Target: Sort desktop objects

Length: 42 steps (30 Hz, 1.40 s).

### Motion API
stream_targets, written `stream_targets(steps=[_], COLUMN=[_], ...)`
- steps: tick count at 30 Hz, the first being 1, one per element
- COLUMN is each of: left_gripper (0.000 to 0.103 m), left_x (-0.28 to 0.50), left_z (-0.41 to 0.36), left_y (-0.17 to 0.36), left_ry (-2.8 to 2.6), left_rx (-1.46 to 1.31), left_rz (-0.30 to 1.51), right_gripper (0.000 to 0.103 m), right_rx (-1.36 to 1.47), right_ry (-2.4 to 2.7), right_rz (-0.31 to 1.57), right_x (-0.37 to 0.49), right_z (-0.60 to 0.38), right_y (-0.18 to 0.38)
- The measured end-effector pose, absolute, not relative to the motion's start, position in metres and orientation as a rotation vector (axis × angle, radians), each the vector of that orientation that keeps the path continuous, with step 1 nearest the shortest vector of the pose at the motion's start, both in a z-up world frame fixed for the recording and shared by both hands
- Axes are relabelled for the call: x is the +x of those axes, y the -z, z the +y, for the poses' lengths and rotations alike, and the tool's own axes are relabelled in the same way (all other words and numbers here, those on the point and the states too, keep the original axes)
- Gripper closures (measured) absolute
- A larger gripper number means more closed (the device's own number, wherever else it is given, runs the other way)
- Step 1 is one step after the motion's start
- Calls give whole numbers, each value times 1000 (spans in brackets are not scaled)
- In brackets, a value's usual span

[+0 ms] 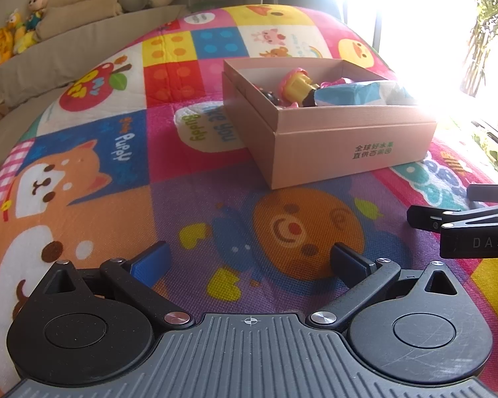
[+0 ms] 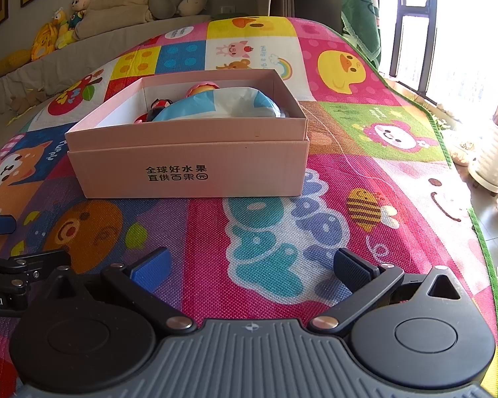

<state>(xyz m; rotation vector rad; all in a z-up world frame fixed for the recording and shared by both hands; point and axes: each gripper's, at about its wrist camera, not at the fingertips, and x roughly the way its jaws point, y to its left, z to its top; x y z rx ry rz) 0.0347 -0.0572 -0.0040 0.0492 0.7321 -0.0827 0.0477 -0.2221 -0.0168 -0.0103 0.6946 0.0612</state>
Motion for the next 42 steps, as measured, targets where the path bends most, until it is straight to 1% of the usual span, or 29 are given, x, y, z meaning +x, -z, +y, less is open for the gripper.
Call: stream_targets(steps=[42], left_gripper=[0], left_x=[34], left_z=[-58], left_y=[5], left_ry=[83], left_rx=[45], left_rz=[731], right_gripper=[0], right_rx=[-11], right_ry=[-60], right_rz=[694], right_x=[48], right_z=[-222], right_y=[17])
